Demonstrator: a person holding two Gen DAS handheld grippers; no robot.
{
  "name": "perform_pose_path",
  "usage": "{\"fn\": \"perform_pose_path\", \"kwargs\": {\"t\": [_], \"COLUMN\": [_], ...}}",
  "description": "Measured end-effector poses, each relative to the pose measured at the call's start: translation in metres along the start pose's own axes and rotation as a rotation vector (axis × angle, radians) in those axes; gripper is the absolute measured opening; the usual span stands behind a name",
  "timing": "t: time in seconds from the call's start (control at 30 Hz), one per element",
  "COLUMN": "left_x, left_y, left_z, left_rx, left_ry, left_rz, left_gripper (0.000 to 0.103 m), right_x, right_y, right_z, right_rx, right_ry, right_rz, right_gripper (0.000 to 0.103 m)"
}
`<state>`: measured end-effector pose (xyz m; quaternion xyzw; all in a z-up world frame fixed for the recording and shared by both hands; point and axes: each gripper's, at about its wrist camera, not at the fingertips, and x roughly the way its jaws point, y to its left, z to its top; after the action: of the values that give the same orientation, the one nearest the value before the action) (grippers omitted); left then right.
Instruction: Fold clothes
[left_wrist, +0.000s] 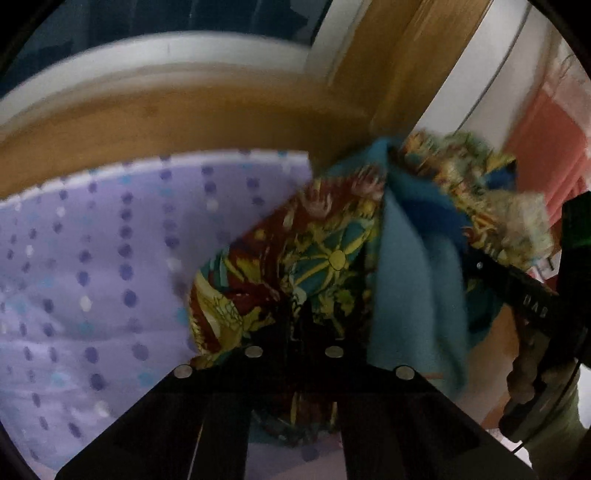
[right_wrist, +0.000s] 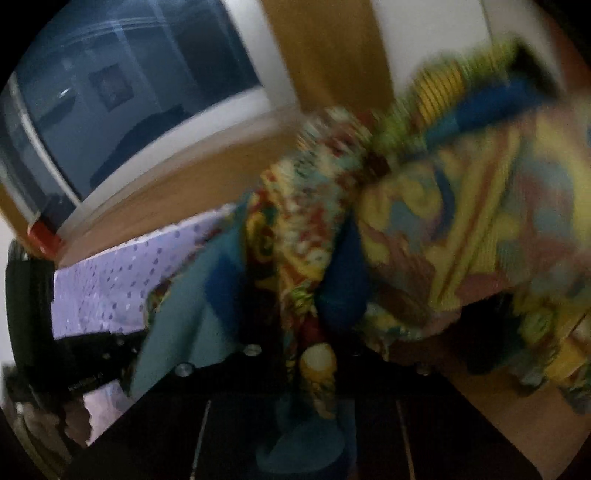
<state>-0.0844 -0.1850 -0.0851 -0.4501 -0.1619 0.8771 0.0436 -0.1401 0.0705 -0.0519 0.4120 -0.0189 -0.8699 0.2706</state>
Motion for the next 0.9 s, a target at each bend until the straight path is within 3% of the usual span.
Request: {"fn": "perform_pose_path", "kwargs": {"t": [0.17, 0.3, 0.47, 0.57, 0.73, 0.9], "left_x": [-0.067, -0.131, -0.181, -0.194, -0.196, -0.189], "left_y": [-0.001, 0.017, 0.061, 0.097, 0.155, 0.178], "left_z": [0.012, 0.014, 0.011, -0.002, -0.024, -0.047], "left_rx": [0.005, 0.01, 0.004, -0.032, -0.117, -0.121], "left_ry": [-0.152, -0.289, -0.335, -0.322, -0.251, -0.165], "left_rz": [-0.026, 0.0, 0.036, 0.06, 0.065, 0.042], "left_gripper": [0.004, 0.003, 0.003, 0.004, 0.004, 0.019], "right_x": [-0.045, -0.071, -0.085, -0.055, -0.003, 0.044], "right_y": [0.066, 0.119, 0.189, 0.255, 0.317, 0.344], "right_z": [0.021, 0.029, 0.019, 0.004, -0.032, -0.076], "right_rx": [-0.169, -0.232, -0.297, -0.342, -0.409, -0.424], "right_ry": [-0.134, -0.199, -0.221, -0.171, -0.044, 0.124], "right_rz": [0.062, 0.133, 0.238, 0.277, 0.287, 0.165], "right_gripper": [0.008, 0.008, 0.008, 0.008, 0.01, 0.023]}}
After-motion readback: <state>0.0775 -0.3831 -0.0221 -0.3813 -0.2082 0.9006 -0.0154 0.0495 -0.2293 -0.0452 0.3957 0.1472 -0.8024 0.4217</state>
